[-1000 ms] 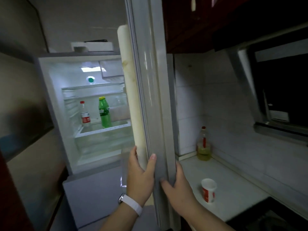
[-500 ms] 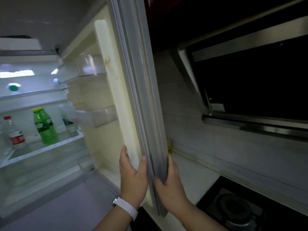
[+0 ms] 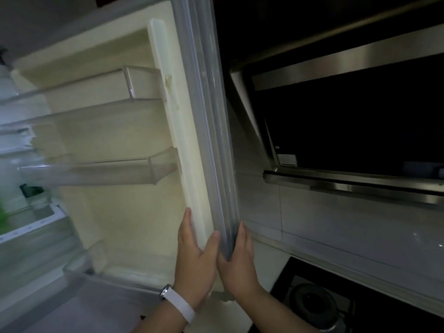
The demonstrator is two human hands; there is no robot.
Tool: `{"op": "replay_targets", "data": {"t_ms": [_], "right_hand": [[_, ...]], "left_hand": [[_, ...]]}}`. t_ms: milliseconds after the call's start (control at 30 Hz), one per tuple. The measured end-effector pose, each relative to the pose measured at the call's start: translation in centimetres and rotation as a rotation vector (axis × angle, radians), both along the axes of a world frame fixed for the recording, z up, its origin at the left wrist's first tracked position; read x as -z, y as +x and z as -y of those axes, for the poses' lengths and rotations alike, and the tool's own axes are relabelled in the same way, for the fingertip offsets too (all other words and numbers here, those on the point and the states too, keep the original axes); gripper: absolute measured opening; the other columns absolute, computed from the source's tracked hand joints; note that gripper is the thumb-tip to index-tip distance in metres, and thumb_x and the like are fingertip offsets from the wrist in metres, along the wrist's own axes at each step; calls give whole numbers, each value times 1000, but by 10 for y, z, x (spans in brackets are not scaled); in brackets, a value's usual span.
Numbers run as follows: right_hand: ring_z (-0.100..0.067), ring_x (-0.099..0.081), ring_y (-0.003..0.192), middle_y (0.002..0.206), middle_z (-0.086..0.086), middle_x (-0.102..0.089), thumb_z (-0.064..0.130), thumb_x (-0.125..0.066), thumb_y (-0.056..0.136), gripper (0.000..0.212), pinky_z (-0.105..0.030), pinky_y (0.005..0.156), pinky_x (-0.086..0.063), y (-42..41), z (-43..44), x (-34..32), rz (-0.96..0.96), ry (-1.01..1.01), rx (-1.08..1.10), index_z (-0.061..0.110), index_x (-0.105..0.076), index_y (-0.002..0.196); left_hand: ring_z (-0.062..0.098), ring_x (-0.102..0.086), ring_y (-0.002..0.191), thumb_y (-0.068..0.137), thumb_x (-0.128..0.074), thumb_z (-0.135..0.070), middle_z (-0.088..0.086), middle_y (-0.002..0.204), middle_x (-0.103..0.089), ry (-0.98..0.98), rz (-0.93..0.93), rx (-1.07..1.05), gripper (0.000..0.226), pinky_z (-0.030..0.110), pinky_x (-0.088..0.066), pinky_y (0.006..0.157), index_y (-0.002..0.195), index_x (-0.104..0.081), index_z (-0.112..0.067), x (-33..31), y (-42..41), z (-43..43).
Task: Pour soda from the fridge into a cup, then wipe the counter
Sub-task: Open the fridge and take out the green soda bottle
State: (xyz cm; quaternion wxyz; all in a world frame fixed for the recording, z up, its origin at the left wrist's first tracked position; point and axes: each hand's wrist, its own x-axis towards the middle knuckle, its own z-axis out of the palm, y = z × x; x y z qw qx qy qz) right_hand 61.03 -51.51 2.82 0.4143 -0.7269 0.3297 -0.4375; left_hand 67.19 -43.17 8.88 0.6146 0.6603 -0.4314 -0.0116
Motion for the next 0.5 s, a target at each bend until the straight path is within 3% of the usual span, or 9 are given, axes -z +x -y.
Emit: {"op": "replay_targets", "data": {"t_ms": [233,400,500], "right_hand": [[-13,-15,146,162,5,-9,52,-62,89,97,-39,120,-22,15,33,-4,11,13,44,24,3,156],[-14,-16,146,160,7,-10,50,-62,89,94,-37,120,-19,23,40,2,18,-22,95,33,5,153],[-15,-16,145,159,5,-11,45,-61,90,91,-33,119,-15,24,44,5,10,-48,113,33,5,151]], "left_hand": [[4,-24,145,95,-62,-19,-16,155,-22,27,95,60,77,41,-24,122,148,-11,-40,-3,14,24],[-9,-20,134,88,-70,-10,-7,152,-23,3,205,31,90,9,-15,110,146,-7,-39,3,17,33],[-4,-22,134,88,-69,-15,-2,151,-26,-12,218,23,86,2,-12,107,148,-10,-32,4,18,36]]}}
